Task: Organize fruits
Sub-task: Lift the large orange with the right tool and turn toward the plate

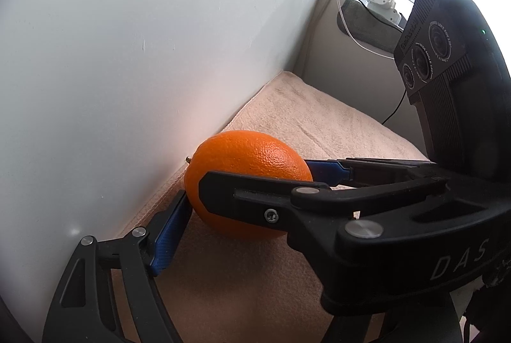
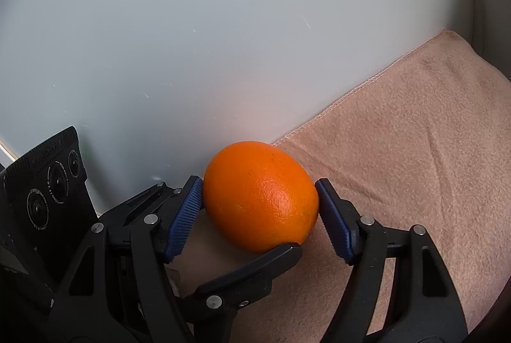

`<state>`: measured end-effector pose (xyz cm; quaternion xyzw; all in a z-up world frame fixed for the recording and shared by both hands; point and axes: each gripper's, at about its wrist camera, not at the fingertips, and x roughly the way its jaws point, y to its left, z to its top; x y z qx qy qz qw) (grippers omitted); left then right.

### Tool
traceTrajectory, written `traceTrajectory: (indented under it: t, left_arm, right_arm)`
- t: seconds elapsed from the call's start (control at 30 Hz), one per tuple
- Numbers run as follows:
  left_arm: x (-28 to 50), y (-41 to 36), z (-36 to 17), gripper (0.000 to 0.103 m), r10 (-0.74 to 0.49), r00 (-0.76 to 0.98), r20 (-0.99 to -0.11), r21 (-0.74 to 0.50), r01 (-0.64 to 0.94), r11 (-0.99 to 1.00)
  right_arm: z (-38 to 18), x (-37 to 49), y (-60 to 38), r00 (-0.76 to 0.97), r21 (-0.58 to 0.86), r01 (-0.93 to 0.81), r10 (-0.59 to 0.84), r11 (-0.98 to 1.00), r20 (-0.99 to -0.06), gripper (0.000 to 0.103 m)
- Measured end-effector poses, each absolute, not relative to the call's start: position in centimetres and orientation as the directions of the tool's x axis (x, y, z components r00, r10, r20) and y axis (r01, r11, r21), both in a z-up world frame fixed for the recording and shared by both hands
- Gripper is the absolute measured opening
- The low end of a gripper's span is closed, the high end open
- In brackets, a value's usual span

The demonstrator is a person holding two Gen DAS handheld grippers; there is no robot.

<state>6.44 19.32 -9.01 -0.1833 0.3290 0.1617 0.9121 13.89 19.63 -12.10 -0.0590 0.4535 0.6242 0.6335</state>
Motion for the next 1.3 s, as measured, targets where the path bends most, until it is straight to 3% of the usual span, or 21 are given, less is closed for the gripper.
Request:
traceTrajectory:
  t: [0.63,1.3]
  left_arm:
    - [4.9,14.6,-5.7,0.076,0.133,0.793,-0.595,-0.207,-0.311,0.927]
    - [6.8,5.1,-1.9,0.076,-0.006,0.861,-0.509,-0.181,-0.101,0.978]
  right_arm:
    - [-8.9,10.9,11.8,-0.092,0.481,-0.832,0.787,0.276,-0.610,0.074]
    - [-0.8,15.3,-2.5,0.114,0.474,-0.776,0.831,0.416,-0.544,0.074]
